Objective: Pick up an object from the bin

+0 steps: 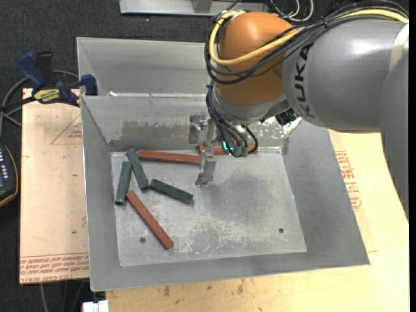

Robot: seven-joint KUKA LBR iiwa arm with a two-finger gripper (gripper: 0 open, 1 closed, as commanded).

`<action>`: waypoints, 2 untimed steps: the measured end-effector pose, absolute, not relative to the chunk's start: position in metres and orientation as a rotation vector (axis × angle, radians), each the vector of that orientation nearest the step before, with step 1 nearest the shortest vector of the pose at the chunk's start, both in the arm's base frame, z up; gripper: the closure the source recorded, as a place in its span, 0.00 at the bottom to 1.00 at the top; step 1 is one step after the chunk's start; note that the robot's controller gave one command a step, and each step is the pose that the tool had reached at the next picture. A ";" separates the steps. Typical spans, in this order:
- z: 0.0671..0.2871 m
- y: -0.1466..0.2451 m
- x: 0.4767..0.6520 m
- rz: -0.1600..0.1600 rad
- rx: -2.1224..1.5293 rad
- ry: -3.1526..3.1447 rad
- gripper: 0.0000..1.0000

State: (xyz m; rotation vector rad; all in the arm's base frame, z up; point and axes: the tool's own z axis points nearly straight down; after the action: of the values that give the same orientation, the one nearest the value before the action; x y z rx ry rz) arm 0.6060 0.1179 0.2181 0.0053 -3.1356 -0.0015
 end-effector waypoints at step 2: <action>0.101 0.147 0.587 -0.004 -0.422 -3.116 0.00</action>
Offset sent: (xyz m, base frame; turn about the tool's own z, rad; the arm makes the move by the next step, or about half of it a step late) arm -0.0133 0.0293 -0.1481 0.1458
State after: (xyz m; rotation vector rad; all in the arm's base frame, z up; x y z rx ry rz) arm 0.5871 0.1475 0.1007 -0.4222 -3.1162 -0.0040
